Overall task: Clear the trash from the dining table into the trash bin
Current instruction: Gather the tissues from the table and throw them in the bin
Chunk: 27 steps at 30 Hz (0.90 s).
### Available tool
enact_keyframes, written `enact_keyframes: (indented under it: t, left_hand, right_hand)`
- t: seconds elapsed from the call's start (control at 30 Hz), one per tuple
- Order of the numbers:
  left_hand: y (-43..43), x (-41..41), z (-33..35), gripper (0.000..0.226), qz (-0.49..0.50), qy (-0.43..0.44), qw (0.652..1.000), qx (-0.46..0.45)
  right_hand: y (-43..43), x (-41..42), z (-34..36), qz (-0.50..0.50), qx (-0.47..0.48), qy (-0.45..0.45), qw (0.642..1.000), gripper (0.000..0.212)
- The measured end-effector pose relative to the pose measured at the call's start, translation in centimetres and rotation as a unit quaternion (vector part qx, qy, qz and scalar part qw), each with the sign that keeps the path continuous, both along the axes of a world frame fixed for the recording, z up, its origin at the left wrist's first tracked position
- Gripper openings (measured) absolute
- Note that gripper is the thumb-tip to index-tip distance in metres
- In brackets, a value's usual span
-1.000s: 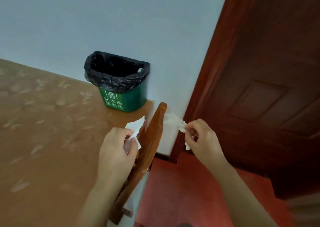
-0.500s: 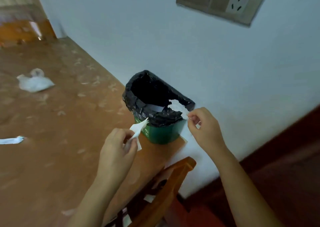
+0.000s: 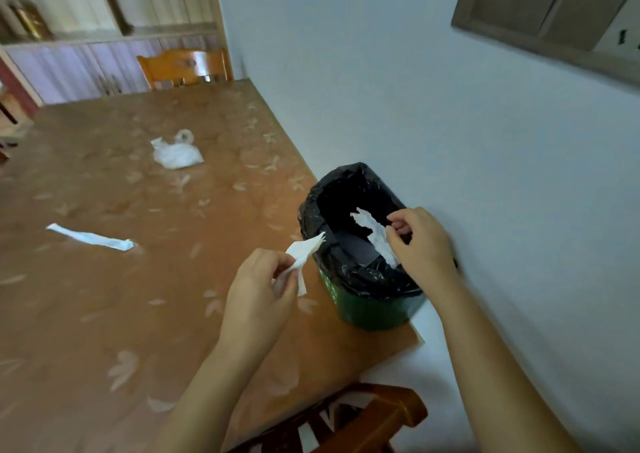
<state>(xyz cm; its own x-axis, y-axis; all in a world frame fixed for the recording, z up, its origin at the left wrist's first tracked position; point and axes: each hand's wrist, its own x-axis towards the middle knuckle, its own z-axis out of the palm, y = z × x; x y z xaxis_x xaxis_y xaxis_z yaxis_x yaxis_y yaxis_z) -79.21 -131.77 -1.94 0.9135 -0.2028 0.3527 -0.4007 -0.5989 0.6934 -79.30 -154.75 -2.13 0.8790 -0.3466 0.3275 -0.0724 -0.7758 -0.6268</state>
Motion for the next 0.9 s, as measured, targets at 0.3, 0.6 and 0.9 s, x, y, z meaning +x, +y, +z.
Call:
enact_keyframes:
  t: [0.3, 0.6, 0.9]
  left_hand:
    - [-4.2, 2.1, 0.9, 0.007, -0.027, -0.043, 0.999, 0.001]
    - [-10.0, 5.4, 0.7, 0.007, -0.081, -0.076, 0.994, 0.021]
    - [-9.3, 3.9, -0.8, 0.02, -0.086, -0.113, 0.986, 0.083]
  right_hand:
    - [-0.3, -4.7, -1.4, -0.004, -0.047, -0.008, 0.999, 0.024]
    - [-0.9, -9.0, -1.8, -0.038, -0.037, -0.026, 0.998, 0.034]
    - [-0.1, -10.4, -1.7, -0.019, -0.021, -0.021, 0.999, 0.03]
